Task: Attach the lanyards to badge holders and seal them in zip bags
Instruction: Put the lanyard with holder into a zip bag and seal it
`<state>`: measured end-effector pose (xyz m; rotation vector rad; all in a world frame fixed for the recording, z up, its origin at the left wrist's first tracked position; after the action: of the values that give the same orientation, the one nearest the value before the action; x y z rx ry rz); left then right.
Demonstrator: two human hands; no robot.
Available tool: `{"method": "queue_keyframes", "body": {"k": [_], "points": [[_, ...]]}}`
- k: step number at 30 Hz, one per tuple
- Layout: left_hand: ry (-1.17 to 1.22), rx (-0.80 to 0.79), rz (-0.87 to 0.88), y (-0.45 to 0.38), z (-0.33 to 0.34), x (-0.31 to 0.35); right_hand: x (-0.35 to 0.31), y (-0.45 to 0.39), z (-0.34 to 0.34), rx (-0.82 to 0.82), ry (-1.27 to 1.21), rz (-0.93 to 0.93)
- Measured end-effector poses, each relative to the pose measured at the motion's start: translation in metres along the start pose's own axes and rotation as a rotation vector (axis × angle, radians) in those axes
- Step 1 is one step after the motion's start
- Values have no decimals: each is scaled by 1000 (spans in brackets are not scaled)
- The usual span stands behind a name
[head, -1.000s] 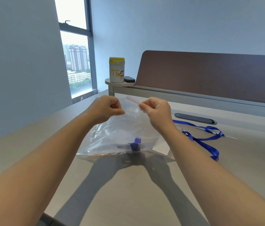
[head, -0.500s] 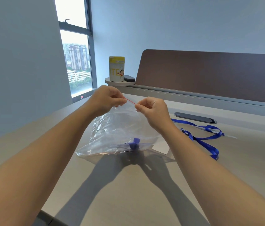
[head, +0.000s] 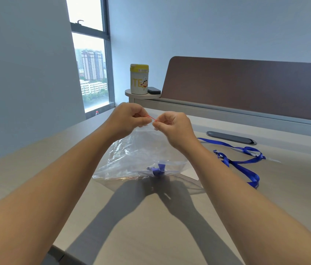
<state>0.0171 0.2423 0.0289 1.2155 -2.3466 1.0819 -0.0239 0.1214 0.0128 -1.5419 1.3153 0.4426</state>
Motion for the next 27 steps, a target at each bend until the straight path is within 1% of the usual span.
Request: {"method": "queue_keyframes", "body": {"k": [4, 7, 9, 15, 20, 24, 27], "points": [[9, -23, -2, 0, 0, -3, 0, -1, 4, 8, 37, -24], [-39, -24, 23, 1, 1, -3, 1, -3, 6, 14, 77, -50], [-89, 2, 38, 0, 1, -5, 3, -3, 7, 0, 115, -55], [-114, 122, -6, 2, 8, -13, 13, -4, 7, -52, 239, -25], [-69, 303, -121, 3, 4, -26, 28, -1, -7, -80, 361, 3], [-59, 418, -205, 4, 8, -31, 39, 4, -20, -104, 346, 38], [-63, 473, -245, 4, 9, -33, 50, 10, -35, -101, 334, 69]]}}
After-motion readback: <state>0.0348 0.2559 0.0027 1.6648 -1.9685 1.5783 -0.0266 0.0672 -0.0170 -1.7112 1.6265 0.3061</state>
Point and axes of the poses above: each hand's wrist, its own y-axis away from the middle knuckle, its own z-axis out of the palm, x = y × z, the point moved 3 cm from there along -y, towards the middle knuckle, and after that the axes turned 6 degrees about -y, right-handed, at the moved point
